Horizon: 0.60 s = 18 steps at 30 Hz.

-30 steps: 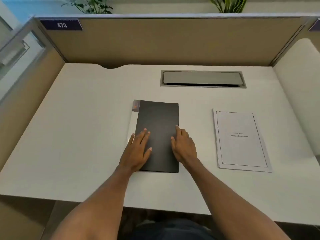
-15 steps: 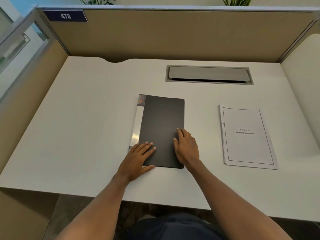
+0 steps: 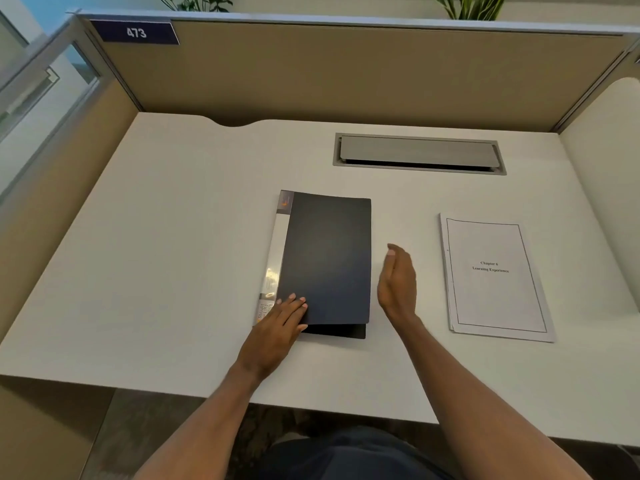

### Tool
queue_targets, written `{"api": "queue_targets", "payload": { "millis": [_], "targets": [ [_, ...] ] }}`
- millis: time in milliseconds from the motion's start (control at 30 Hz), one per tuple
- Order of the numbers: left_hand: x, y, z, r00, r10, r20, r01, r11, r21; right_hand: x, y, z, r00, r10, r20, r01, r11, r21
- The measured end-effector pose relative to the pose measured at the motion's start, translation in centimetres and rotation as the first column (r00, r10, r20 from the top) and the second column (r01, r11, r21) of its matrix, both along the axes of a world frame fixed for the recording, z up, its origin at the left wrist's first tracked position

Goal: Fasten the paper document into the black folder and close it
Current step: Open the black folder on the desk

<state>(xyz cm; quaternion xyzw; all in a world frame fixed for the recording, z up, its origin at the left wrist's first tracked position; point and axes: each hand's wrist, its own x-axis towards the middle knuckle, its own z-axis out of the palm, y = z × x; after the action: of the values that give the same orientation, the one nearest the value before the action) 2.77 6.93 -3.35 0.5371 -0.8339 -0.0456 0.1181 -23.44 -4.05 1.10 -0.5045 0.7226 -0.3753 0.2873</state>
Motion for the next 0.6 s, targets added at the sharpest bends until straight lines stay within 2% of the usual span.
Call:
{"api": "queue_targets", "payload": {
  "millis": [67, 133, 200, 300, 333, 400, 433, 500, 600],
  "targets": [
    [-0.2, 0.2, 0.5, 0.996, 0.03, -0.078, -0.028, 0.999, 0.028, 0.0, -0.1, -0.1, 0.978, -0.175, 0.115, 0.173, 0.984, 0.027],
    [-0.2, 0.4, 1.0, 0.98, 0.081, -0.18, -0.069, 0.995, 0.069, 0.4, 0.3, -0.4, 0.968, -0.233, 0.098, 0.229, 0.972, 0.045],
    [0.1, 0.8, 1.2, 0.945, 0.14, -0.295, -0.108, 0.986, 0.124, 1.5, 1.1, -0.8, 0.991, -0.122, 0.051, 0.12, 0.992, 0.03],
    [0.6, 1.7, 1.5, 0.854, 0.223, -0.469, -0.133, 0.967, 0.218, 4.1, 1.8, -1.1, 0.97, 0.242, -0.001, -0.241, 0.969, 0.055],
    [0.7, 1.9, 1.7, 0.827, 0.241, -0.507, -0.14, 0.963, 0.229, 5.0, 2.0, -1.2, 0.918, 0.389, -0.079, -0.381, 0.919, 0.098],
    [0.7, 2.2, 2.1, 0.787, 0.259, -0.56, -0.164, 0.963, 0.216, 6.7, 2.3, -1.9, 0.712, 0.626, -0.319, -0.57, 0.78, 0.258],
    [0.8, 2.4, 2.2, 0.764, 0.267, -0.588, -0.179, 0.962, 0.205, 7.3, 2.5, -2.3, 0.608, 0.681, -0.408, -0.594, 0.731, 0.336],
    [1.2, 2.9, 2.4, 0.696, 0.303, -0.651, -0.233, 0.953, 0.195, 8.1, 2.8, -2.8, 0.477, 0.721, -0.503, -0.574, 0.689, 0.443],
    [1.8, 4.0, 3.2, 0.579, 0.39, -0.717, -0.418, 0.896, 0.15, 8.5, 2.7, -2.8, 0.405, 0.736, -0.542, -0.545, 0.67, 0.503]
  ]
}}
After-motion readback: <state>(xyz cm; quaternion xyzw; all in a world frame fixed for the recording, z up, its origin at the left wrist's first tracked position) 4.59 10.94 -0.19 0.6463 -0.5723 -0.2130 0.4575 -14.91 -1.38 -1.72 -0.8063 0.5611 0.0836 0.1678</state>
